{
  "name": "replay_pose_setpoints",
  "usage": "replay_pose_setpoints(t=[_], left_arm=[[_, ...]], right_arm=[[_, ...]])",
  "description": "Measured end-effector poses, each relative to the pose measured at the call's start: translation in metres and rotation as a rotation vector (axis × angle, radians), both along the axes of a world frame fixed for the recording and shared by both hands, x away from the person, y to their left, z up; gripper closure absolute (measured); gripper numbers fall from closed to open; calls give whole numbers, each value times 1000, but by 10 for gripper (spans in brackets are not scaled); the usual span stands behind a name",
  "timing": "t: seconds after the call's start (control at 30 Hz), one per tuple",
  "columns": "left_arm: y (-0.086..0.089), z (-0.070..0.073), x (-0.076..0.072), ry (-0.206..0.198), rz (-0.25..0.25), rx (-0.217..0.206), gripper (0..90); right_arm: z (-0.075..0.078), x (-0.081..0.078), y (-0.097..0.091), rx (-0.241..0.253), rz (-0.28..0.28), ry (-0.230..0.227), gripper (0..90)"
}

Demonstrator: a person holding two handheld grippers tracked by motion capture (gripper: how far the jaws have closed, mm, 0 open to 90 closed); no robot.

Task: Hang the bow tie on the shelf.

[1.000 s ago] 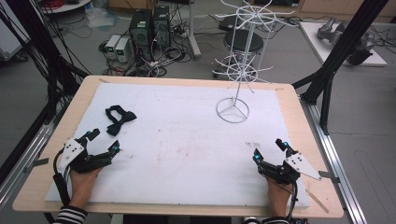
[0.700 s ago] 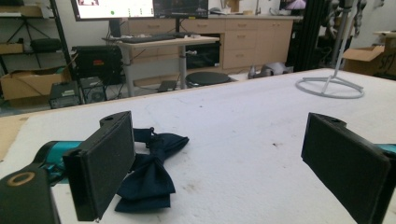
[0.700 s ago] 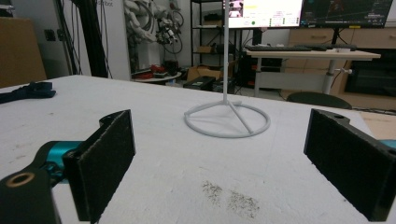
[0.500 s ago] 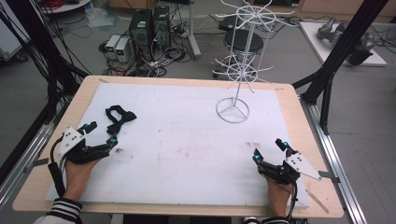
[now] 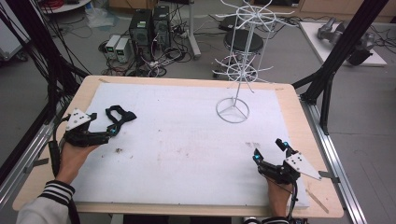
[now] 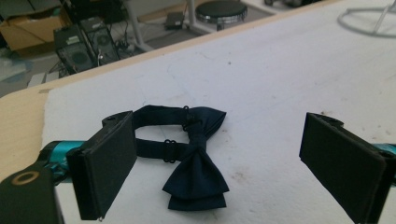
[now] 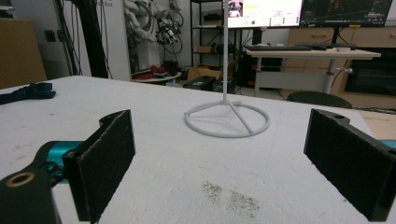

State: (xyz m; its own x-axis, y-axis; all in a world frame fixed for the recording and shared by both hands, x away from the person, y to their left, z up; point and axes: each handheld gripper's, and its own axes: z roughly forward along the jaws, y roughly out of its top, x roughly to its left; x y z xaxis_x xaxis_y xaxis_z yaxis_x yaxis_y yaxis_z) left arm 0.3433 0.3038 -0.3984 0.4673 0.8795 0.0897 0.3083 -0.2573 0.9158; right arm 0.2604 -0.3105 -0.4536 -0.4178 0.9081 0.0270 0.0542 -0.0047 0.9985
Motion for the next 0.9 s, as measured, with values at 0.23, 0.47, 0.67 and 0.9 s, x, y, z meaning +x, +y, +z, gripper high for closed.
replay_pose_setpoints(t=[0.23, 0.47, 0.67, 0.9], left_arm=[[-5, 5, 20, 91, -3, 64, 120], [-11, 4, 35, 198, 7, 122, 156], [-15, 0, 44, 281, 29, 182, 165], [-14, -5, 58, 354, 50, 217, 167]], right_arm=[[0, 0, 0, 2, 2, 1, 79], [0, 0, 0, 2, 1, 0, 79], [0, 0, 0, 2, 1, -1, 79], [0, 0, 0, 2, 0, 0, 79]])
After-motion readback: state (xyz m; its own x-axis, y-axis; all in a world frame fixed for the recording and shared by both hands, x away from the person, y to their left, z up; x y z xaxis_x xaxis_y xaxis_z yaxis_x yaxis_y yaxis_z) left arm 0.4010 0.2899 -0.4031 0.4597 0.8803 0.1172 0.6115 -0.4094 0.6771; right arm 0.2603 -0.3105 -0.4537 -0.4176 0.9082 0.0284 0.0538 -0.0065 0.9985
